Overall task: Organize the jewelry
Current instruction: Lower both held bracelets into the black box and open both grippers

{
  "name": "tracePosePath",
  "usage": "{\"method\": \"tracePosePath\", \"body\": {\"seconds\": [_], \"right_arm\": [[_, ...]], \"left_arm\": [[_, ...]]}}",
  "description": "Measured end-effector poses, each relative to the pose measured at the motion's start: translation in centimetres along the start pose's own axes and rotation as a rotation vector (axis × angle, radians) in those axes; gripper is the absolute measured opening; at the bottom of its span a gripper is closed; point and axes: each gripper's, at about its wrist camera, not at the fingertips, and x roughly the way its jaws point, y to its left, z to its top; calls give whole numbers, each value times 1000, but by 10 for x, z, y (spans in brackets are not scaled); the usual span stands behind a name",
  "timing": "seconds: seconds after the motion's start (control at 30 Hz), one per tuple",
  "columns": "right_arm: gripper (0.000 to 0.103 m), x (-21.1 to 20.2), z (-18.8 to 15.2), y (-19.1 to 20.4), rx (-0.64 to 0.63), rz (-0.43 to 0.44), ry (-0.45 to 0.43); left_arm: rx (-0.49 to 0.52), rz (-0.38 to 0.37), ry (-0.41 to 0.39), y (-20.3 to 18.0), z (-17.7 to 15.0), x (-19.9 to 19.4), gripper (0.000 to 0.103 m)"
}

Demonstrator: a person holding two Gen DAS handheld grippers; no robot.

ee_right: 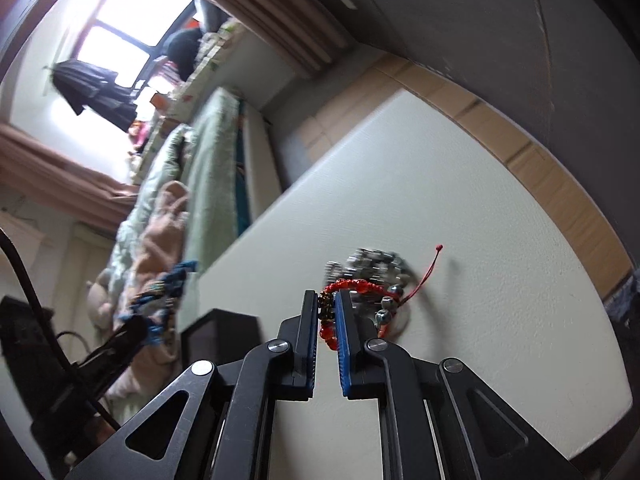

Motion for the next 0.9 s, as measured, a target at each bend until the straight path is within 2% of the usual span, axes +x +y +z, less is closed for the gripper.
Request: {"method": "tracePosePath", "body": {"seconds": [0.3,0.47,0.57,0.63,0.73,0.9], "right_arm": [[10,-24,-12,36,-88,118,-59],[10,-23,-17,47,-110,128,-52],[10,-21,-20,52,-120,137,-42],[10,-20,-21,58,-134,150,-35],[10,-17,-26,67,-151,166,-20],[10,-8,-37,89,-196,202,10]], "left_arm": [[-23,59,-6,20,-6,-21,36],[-35,83,16,36,-11,-25,36],[-45,83,61,43,-15,-21,42],[-56,86,90,46,-18,-18,58],[-71,104,72,49,-21,-24,72],[-100,107,20,55,-21,-44,73]]}}
